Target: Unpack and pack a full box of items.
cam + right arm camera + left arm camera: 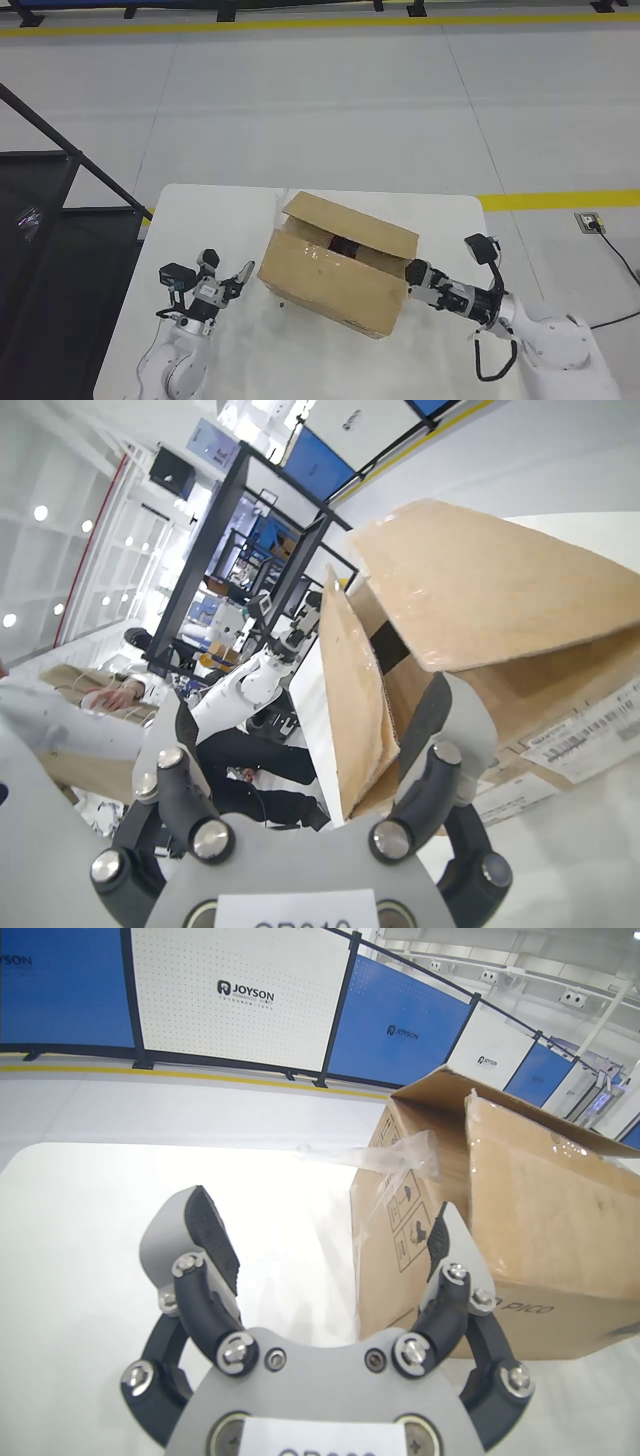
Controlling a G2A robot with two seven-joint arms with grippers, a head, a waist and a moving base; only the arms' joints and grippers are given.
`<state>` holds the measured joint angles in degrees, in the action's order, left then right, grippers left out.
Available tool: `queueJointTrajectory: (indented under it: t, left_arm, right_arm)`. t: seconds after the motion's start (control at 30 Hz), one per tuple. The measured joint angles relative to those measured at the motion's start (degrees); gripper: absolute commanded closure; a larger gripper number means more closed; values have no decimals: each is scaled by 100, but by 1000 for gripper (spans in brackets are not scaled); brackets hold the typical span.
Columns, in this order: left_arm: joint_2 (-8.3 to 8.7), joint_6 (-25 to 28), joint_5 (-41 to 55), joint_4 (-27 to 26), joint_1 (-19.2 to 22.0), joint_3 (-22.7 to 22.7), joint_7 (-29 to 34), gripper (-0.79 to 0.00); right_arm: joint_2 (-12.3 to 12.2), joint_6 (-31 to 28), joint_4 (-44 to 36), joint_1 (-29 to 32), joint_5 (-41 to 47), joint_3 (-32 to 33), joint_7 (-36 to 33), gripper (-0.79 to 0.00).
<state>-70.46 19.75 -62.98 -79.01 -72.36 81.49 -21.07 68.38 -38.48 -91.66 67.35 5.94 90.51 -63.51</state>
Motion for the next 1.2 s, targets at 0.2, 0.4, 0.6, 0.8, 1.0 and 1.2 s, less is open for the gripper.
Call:
queueJointTrajectory:
  t: [0.2,0.4,0.6,0.8,1.0,1.2]
  left_arm:
    - [-10,-156,49,-86,84,37,91,-785]
    - [-31,-533,34,161,340,55,288,-785]
    - [-86,-667,-138,673,749,-209,493,-785]
    - [-133,-708,-546,982,954,-534,463,-785]
    - [-124,-437,-832,1066,892,-651,346,-785]
    - [-93,-206,-920,905,673,-612,215,-785]
  right_arm:
    - [-130,-212,-310,291,-50,5,-15,-785]
    - [-181,-418,-507,562,-132,8,278,-785]
    - [-208,-149,-599,879,-304,164,943,-785]
    - [-181,175,-821,1387,-642,293,2171,-785]
    - [-215,119,-774,1547,-728,364,2300,-785]
    - [-243,520,-591,1391,-828,329,2349,-785]
